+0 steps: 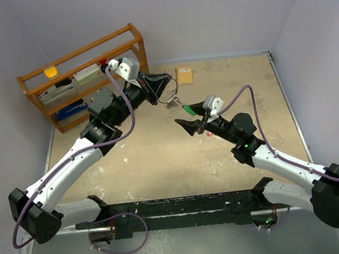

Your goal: Remove the keys from the keyring

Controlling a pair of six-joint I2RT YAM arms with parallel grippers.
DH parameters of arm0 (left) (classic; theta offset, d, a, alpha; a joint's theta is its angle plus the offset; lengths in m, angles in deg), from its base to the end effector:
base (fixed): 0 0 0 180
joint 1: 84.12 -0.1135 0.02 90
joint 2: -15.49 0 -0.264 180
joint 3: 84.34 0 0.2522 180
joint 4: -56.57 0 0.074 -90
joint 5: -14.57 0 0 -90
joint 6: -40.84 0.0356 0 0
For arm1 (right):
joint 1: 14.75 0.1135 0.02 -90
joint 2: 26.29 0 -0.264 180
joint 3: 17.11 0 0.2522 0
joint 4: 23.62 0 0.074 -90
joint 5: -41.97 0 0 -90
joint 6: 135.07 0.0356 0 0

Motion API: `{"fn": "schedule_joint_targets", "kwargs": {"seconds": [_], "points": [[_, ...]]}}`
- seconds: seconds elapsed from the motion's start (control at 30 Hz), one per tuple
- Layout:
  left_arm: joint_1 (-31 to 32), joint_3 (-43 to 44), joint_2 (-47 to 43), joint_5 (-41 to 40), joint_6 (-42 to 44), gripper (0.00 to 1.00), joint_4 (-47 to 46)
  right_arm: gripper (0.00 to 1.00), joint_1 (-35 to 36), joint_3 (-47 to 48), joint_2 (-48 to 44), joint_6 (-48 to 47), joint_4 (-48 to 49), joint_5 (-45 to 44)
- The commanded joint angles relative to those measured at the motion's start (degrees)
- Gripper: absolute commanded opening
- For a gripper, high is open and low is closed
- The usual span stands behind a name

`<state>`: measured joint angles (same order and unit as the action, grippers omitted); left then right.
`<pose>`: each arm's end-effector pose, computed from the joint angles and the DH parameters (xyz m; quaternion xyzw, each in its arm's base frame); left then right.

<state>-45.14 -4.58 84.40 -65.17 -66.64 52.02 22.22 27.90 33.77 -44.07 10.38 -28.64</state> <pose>0.2120 -0.1797 0.4362 0.1825 0.5797 -0.4225 0.6724 0.1795 0.1499 0.3117 -0.3072 0.5025 0.3535 0.7268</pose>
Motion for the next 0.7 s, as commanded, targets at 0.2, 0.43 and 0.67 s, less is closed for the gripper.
{"fn": "schedule_joint_targets", "kwargs": {"seconds": [0.2,0.43,0.67], "points": [[1.67,0.98,0.04,2.10,-1.41,0.00,-4.05,0.60,0.91,3.98,2.05,-3.36,6.43,1.23],[2.43,1.24,-0.30,1.77,-0.81,0.00,-2.80,0.60,1.34,4.41,4.55,-3.28,10.42,1.01],[4.03,1.24,-0.27,1.50,-0.59,0.00,-2.68,0.58,1.83,5.04,5.73,-3.12,11.61,0.13]]}}
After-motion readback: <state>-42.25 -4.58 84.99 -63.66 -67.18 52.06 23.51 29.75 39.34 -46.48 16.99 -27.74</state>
